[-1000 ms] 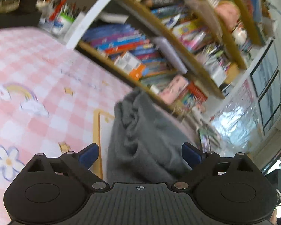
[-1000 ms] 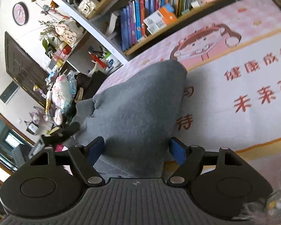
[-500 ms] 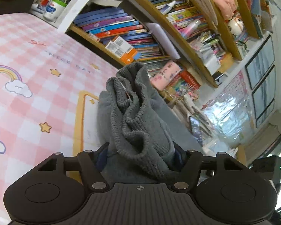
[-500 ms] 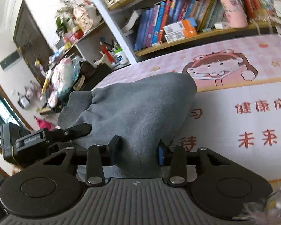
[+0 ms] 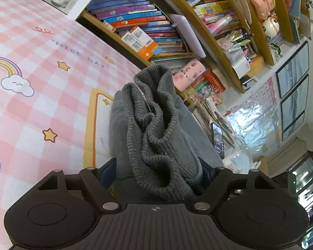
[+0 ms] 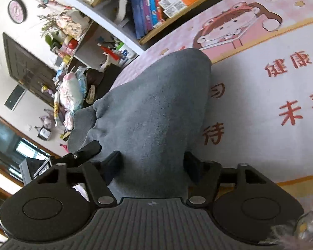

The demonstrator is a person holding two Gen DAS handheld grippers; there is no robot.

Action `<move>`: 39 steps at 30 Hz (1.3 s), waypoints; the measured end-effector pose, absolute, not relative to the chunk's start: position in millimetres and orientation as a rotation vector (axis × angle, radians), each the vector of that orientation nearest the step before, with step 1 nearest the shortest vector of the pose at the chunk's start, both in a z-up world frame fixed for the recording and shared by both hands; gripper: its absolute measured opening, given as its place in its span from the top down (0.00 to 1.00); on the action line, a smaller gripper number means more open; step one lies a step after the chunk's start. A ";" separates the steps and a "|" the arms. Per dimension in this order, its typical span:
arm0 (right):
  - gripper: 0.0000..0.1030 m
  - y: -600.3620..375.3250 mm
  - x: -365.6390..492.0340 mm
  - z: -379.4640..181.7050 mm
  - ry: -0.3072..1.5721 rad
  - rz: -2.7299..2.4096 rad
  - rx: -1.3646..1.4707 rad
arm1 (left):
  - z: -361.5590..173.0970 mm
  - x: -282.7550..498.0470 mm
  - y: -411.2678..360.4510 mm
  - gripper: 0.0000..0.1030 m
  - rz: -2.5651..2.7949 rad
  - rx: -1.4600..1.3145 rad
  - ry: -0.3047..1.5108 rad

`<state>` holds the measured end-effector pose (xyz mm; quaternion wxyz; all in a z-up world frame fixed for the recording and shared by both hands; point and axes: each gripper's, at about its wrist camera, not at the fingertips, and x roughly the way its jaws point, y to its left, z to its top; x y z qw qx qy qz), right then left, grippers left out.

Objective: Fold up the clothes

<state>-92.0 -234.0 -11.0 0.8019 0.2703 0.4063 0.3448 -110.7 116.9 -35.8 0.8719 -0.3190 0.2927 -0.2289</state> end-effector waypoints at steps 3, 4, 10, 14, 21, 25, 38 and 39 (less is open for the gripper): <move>0.61 -231.3 -97.7 -0.1 0.821 0.749 0.505 | -30.5 -112.6 112.9 0.36 -0.482 -0.633 0.597; 0.62 -230.2 -99.1 3.2 0.803 0.750 0.483 | -28.5 -112.5 112.1 0.37 -0.484 -0.626 0.592; 0.64 -226.8 -95.8 17.9 0.727 0.758 0.414 | -17.8 -100.4 111.9 0.38 -0.504 -0.605 0.560; 0.64 -224.0 -83.5 24.0 0.703 0.759 0.397 | -9.9 -84.3 112.6 0.38 -0.510 -0.591 0.551; 0.64 -221.9 -52.1 34.2 0.659 0.765 0.387 | 3.8 -53.1 111.5 0.38 -0.515 -0.561 0.517; 0.64 -221.8 -29.5 38.2 0.642 0.766 0.383 | 8.9 -31.5 110.3 0.37 -0.517 -0.548 0.507; 0.64 -217.8 58.6 34.7 0.607 0.773 0.390 | 19.5 51.1 106.0 0.37 -0.498 -0.492 0.477; 0.64 -217.6 66.9 33.8 0.601 0.775 0.391 | 19.8 57.7 105.7 0.37 -0.496 -0.490 0.473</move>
